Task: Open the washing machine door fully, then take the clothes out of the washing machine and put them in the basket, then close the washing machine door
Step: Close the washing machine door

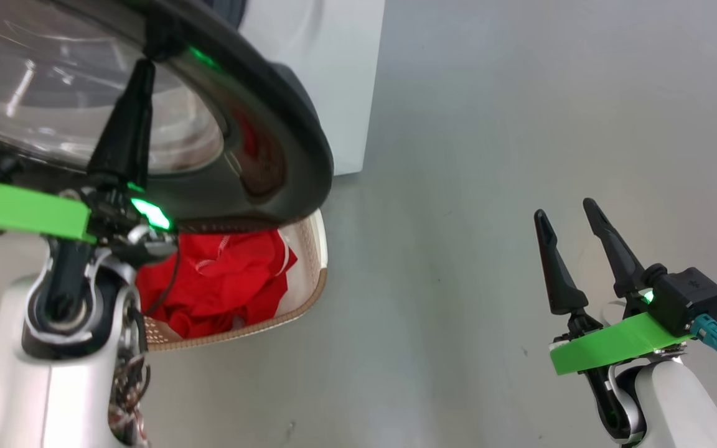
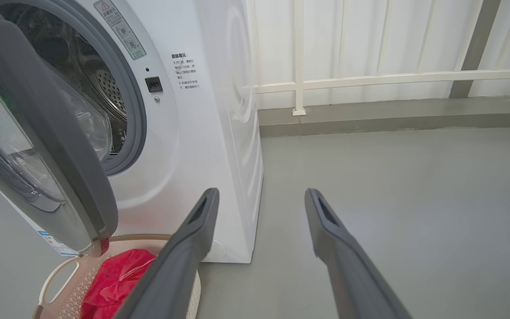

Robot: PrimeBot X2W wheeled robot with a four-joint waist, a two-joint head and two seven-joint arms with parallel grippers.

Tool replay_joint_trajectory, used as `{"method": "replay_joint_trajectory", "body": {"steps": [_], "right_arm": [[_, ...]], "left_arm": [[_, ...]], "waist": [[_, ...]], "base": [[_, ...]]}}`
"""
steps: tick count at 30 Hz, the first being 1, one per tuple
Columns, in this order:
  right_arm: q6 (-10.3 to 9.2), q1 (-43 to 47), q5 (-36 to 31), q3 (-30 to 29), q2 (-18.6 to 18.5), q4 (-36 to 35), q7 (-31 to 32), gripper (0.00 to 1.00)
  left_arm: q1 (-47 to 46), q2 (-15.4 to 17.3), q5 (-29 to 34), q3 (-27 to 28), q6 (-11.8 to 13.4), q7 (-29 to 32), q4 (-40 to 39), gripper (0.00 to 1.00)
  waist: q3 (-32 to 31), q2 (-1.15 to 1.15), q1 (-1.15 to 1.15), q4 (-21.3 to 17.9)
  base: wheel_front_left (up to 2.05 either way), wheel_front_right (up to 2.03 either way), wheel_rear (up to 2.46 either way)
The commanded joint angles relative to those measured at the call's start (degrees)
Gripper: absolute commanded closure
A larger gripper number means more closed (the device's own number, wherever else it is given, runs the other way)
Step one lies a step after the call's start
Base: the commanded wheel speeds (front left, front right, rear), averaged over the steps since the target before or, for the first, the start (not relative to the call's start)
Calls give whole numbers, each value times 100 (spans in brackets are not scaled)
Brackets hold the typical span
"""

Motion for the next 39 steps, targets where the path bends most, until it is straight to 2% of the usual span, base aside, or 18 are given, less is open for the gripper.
{"method": "replay_joint_trajectory", "body": {"steps": [1,23,30,36,37,39], "right_arm": [[28,-120,26,151,-4,-147,-37,0],[28,-292,67,167,-4,-171,-37,0],[28,-316,95,169,-4,-125,-37,0],[28,-278,116,148,-4,-91,-37,0],[28,-264,120,144,-4,-89,-37,0],[28,-230,141,144,-4,-79,-37,0]], "left_arm": [[-301,95,47,141,-124,-50,-30,100],[-1418,143,149,156,-324,-89,827,100],[-1551,171,185,164,-360,-86,1006,100],[-1312,157,223,159,-414,-177,1092,100],[-1236,154,240,144,-429,-190,1086,96],[-1057,151,307,84,-454,-197,1050,62]], "waist": [[111,0,0,-57],[523,0,0,-273],[467,0,0,-296],[321,0,0,-221],[287,0,0,-201],[212,0,0,-153]], "base": [[0,0,0],[0,0,0],[0,0,0],[0,0,0],[0,0,0],[0,0,0]]}}
